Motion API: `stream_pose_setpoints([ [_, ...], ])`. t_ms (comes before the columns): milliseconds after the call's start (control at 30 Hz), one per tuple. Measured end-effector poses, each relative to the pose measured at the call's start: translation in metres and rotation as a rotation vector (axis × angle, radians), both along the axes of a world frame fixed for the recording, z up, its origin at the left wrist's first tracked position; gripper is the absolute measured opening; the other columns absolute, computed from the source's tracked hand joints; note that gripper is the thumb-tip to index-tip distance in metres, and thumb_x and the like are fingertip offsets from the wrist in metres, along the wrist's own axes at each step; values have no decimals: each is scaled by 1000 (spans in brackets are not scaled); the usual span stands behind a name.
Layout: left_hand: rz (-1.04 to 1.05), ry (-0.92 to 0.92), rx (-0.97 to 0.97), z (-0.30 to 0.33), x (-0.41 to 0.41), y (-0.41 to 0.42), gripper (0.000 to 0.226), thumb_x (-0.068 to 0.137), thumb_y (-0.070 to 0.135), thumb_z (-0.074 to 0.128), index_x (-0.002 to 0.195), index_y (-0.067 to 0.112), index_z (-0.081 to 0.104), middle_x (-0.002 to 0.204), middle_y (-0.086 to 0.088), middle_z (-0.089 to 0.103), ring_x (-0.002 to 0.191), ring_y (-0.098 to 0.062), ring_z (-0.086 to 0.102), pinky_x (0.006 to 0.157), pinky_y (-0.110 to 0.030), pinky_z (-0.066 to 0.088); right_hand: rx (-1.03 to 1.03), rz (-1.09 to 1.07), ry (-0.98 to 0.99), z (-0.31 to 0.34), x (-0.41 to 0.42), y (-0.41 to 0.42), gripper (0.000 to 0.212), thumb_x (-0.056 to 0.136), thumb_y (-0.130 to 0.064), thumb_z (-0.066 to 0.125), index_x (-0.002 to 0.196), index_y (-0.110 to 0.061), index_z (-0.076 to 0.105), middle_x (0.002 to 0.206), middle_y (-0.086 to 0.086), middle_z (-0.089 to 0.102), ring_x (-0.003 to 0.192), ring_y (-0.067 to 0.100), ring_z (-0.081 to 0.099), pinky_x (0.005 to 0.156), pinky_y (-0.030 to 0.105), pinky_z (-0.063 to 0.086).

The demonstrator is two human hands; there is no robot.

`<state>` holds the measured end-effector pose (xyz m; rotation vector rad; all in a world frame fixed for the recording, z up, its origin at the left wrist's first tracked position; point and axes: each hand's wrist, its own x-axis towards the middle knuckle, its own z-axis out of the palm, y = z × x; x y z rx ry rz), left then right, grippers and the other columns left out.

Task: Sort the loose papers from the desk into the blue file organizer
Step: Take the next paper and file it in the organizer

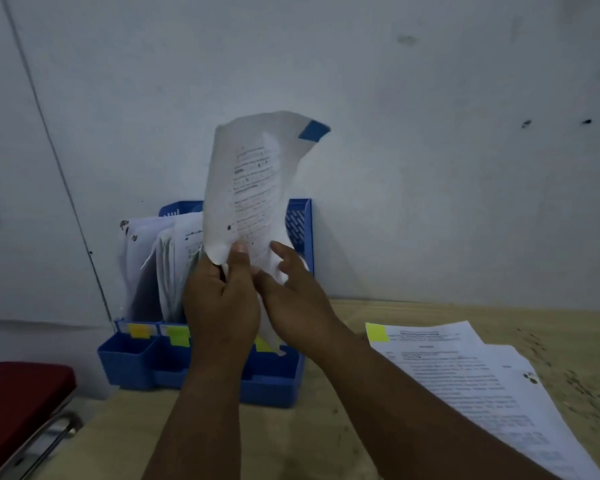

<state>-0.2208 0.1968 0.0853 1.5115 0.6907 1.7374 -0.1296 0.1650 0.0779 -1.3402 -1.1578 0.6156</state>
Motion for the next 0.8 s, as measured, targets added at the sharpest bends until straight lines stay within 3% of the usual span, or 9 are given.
stream_pose_setpoints([
  [67, 52, 20, 11, 0, -7, 13, 30, 104, 29, 53, 130, 19, 63, 111, 12, 69, 104, -2, 66, 88, -17, 55, -2, 62, 55, 1, -10, 13, 59, 98, -48, 57, 152, -43, 33, 128, -20, 46, 105, -7, 49, 93, 17, 42],
  [133, 74, 23, 19, -3, -13, 25, 34, 104, 28, 53, 135, 15, 62, 118, 6, 68, 111, -11, 65, 92, -24, 54, -19, 107, 104, 0, -18, 29, 56, 98, -49, 57, 150, -44, 36, 139, -15, 50, 119, 2, 53, 105, 26, 44],
  [200, 90, 30, 21, -6, -15, 32, 36, 104, 28, 54, 136, 14, 60, 119, 6, 66, 113, -13, 63, 87, -19, 52, -35, 130, 136, -5, -20, 43, 54, 97, -50, 56, 148, -46, 38, 147, -8, 51, 124, 9, 55, 110, 35, 43],
  [267, 101, 55, 21, -11, -18, 42, 37, 103, 31, 54, 136, 15, 59, 122, 6, 65, 113, -14, 63, 81, -13, 51, -38, 148, 145, -7, -22, 53, 51, 102, -46, 51, 150, -41, 37, 146, -11, 49, 121, 6, 53, 109, 29, 40],
  [400, 137, 137, 28, -16, -17, 59, 40, 102, 36, 51, 137, 16, 57, 123, 7, 60, 109, -11, 59, 66, 2, 45, -47, 163, 215, -7, -21, 68, 49, 105, -41, 47, 152, -32, 38, 144, -8, 52, 116, 7, 56, 112, 33, 41],
  [467, 138, 154, 28, -20, -14, 66, 38, 103, 35, 51, 135, 16, 59, 119, 8, 62, 107, -10, 60, 71, -3, 48, -68, 155, 267, -9, -20, 76, 45, 104, -41, 48, 148, -31, 45, 144, -4, 55, 123, 14, 56, 113, 40, 42],
  [600, 129, 149, 29, -26, -9, 78, 33, 105, 34, 52, 131, 17, 62, 112, 7, 65, 106, -10, 63, 88, -25, 56, -75, 160, 358, -12, -13, 88, 28, 104, -37, 49, 127, -27, 61, 128, 0, 66, 115, 18, 64, 105, 36, 50],
  [700, 142, 131, 19, -29, -5, 84, 31, 105, 35, 51, 130, 19, 61, 105, 12, 65, 94, 2, 64, 81, -14, 54, -66, 148, 445, -16, -13, 96, 39, 102, -40, 51, 135, -23, 60, 127, 5, 68, 115, 22, 65, 102, 39, 52],
  [800, 105, 117, -4, -36, -3, 89, 23, 104, 35, 52, 123, 25, 61, 104, 15, 66, 93, 8, 64, 73, -6, 50, -82, 105, 400, -18, -17, 102, 49, 97, -51, 53, 136, -22, 59, 131, 6, 65, 119, 24, 62, 109, 47, 46],
])
